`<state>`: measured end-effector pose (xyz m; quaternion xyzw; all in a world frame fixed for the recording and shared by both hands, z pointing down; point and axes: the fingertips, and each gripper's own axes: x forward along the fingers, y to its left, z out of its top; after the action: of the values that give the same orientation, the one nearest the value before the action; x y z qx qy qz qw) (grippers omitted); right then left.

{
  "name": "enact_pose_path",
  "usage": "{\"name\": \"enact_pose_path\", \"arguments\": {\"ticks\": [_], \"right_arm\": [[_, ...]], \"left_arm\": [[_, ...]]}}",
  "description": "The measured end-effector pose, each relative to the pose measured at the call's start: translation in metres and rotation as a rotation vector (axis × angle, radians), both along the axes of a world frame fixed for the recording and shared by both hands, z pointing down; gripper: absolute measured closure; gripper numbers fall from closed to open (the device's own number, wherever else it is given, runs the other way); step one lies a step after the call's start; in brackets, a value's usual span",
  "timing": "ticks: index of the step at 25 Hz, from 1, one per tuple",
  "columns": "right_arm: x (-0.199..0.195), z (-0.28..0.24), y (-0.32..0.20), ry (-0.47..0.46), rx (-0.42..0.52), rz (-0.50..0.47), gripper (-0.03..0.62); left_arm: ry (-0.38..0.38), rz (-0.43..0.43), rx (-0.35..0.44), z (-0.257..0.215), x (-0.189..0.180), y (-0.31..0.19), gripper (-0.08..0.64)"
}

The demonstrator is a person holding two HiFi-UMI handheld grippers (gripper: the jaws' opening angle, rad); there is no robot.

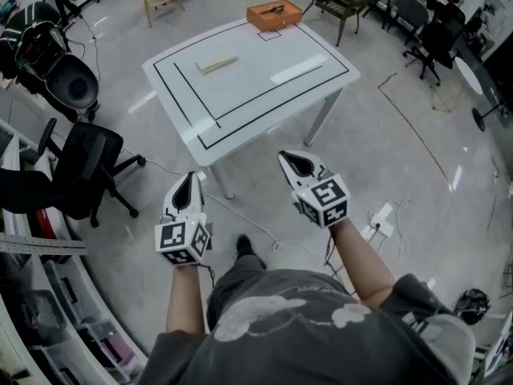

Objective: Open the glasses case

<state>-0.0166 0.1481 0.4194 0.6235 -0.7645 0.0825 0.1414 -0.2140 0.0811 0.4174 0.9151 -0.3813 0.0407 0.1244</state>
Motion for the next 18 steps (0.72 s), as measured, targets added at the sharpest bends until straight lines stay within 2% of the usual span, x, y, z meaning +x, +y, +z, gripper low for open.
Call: {"name": "enact_pose_path", "arguments": {"ticks": [8,18], "right_arm": [[0.005,-0.006,-0.086,-0.051,-0.006,0.055,0.592],[0.024,0.006,-0.126,-0.085,-0.019,0.091,0.592]], "left_arm": [[0.003,0.019,-0.005,-0.005,-0.008,-0.085,0.558],[-0.026,0.067,-0.027,0.004,0.015,-0.126,0.558]]}}
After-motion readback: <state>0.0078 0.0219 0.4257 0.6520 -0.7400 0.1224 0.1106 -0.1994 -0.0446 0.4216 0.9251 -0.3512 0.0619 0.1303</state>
